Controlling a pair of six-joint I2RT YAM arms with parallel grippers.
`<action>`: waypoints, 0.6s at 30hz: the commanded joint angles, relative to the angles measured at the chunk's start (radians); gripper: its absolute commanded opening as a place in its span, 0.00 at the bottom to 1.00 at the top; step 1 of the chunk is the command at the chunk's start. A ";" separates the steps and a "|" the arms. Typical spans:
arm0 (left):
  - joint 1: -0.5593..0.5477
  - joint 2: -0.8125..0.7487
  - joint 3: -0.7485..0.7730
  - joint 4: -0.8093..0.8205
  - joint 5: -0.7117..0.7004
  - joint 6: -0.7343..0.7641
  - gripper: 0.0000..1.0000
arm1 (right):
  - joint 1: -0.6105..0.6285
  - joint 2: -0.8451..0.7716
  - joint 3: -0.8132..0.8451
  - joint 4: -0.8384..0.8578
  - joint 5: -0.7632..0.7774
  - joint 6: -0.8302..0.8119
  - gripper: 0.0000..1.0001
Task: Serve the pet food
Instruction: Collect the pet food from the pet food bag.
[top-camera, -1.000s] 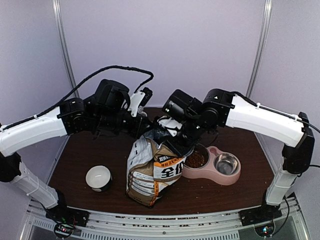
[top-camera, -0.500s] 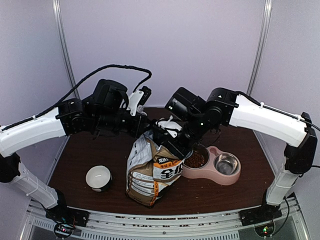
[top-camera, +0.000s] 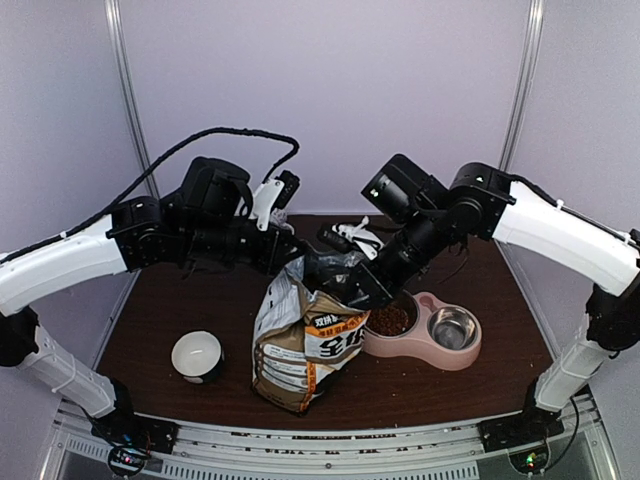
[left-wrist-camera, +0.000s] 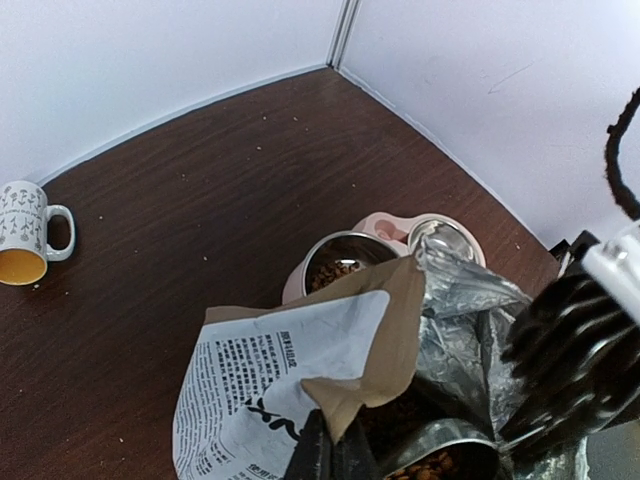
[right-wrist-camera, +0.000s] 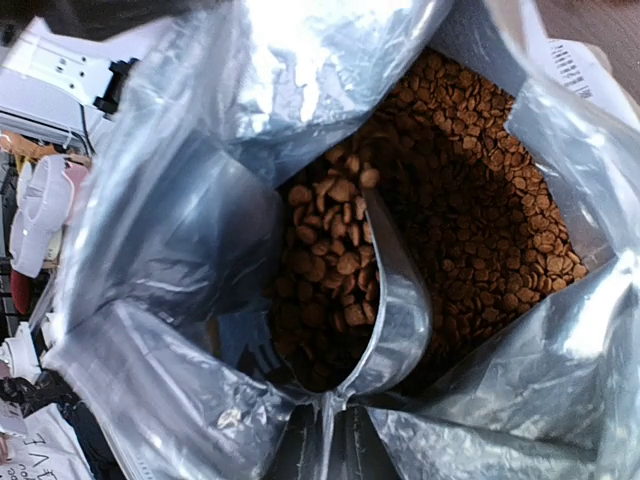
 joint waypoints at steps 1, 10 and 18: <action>0.017 -0.051 0.015 0.138 -0.038 0.002 0.00 | -0.008 -0.095 -0.024 0.027 -0.134 0.053 0.00; 0.019 -0.083 0.011 0.118 -0.064 0.004 0.00 | -0.076 -0.206 -0.149 0.093 -0.118 0.154 0.00; 0.020 -0.113 0.000 0.117 -0.087 0.003 0.00 | -0.157 -0.313 -0.290 0.171 -0.106 0.244 0.00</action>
